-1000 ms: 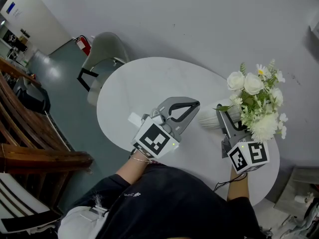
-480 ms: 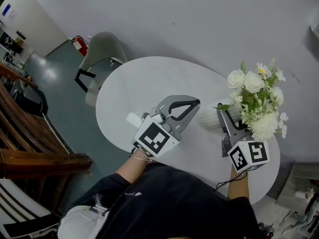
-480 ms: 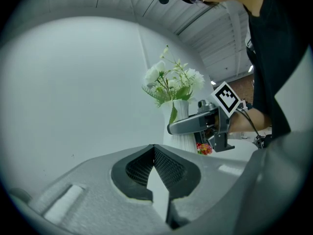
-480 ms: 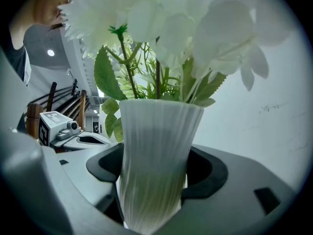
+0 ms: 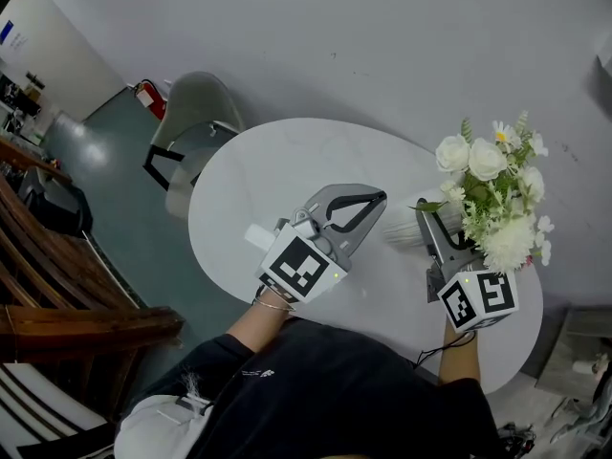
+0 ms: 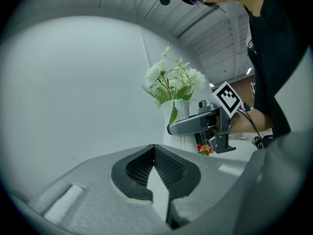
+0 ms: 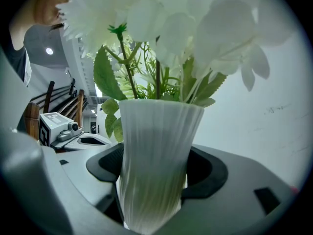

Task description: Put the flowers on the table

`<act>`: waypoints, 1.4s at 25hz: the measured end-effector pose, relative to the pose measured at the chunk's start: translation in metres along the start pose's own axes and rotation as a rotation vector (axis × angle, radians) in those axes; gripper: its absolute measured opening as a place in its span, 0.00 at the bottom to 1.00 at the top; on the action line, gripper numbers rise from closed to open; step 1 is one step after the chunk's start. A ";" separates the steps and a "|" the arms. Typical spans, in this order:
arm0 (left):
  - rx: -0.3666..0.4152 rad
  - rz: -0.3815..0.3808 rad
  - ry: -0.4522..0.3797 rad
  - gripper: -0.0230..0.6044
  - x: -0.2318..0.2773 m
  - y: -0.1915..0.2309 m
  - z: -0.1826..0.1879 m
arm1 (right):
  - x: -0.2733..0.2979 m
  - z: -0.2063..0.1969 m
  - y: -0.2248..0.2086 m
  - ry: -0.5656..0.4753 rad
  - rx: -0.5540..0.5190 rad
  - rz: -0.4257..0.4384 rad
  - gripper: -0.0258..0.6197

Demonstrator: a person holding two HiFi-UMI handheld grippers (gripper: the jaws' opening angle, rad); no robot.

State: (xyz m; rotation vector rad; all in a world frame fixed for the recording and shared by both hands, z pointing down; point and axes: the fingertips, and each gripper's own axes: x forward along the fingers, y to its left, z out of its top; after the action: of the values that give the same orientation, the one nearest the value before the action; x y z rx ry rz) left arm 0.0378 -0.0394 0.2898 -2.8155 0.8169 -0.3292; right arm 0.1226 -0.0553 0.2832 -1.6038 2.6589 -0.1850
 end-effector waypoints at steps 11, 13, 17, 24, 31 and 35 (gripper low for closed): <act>0.010 -0.019 -0.013 0.03 0.002 0.000 0.004 | 0.000 0.000 -0.001 0.009 -0.011 -0.022 0.61; 0.008 -0.023 -0.016 0.03 0.003 -0.001 0.005 | -0.001 0.000 -0.002 0.013 -0.019 -0.026 0.61; 0.001 -0.031 -0.023 0.03 0.008 -0.003 0.003 | -0.002 -0.004 -0.006 0.015 -0.017 -0.027 0.61; -0.006 -0.036 -0.027 0.03 0.011 -0.006 0.002 | -0.002 -0.003 -0.009 0.018 -0.029 -0.041 0.61; -0.014 -0.028 -0.022 0.03 0.013 -0.011 -0.001 | -0.002 -0.004 -0.009 0.019 -0.031 -0.027 0.61; -0.020 -0.031 -0.022 0.03 0.015 -0.013 -0.003 | -0.002 -0.007 -0.009 0.017 -0.028 -0.015 0.61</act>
State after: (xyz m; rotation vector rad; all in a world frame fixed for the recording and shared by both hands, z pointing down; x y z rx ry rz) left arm 0.0558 -0.0372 0.2984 -2.8479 0.7767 -0.2959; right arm 0.1307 -0.0574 0.2912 -1.6386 2.6746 -0.1638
